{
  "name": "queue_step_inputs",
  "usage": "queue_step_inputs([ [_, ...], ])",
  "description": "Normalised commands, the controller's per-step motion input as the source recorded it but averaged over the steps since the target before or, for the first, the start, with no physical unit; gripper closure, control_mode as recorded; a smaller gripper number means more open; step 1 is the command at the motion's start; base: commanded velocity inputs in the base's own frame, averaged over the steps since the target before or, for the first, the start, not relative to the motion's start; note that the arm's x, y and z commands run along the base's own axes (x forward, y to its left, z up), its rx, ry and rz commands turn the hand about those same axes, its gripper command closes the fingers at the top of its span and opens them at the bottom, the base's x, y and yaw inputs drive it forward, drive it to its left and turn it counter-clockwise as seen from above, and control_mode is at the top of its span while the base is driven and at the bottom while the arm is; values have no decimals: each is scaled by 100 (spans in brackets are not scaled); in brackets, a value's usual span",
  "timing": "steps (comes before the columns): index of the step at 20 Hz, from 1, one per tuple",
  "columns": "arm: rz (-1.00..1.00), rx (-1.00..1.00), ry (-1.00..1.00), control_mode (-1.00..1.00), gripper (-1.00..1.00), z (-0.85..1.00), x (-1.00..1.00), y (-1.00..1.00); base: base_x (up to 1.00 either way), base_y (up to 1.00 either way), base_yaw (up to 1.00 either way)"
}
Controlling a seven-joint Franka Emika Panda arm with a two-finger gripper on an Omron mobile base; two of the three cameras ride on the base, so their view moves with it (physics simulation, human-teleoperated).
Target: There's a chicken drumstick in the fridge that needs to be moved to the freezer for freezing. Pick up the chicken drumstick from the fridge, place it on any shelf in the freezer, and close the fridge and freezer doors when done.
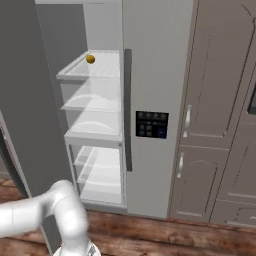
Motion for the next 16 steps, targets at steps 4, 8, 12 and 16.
queue_step_inputs([
  [4,-9,-2,0,-100,-100,-7,44,20,0,0,0],
  [8,-5,0,0,-100,-100,-16,14,-6,0,0,0],
  [12,-10,0,0,-100,-100,-12,-3,-26,0,0,0],
  [16,-13,2,0,-100,-100,-1,-22,-56,0,0,0],
])
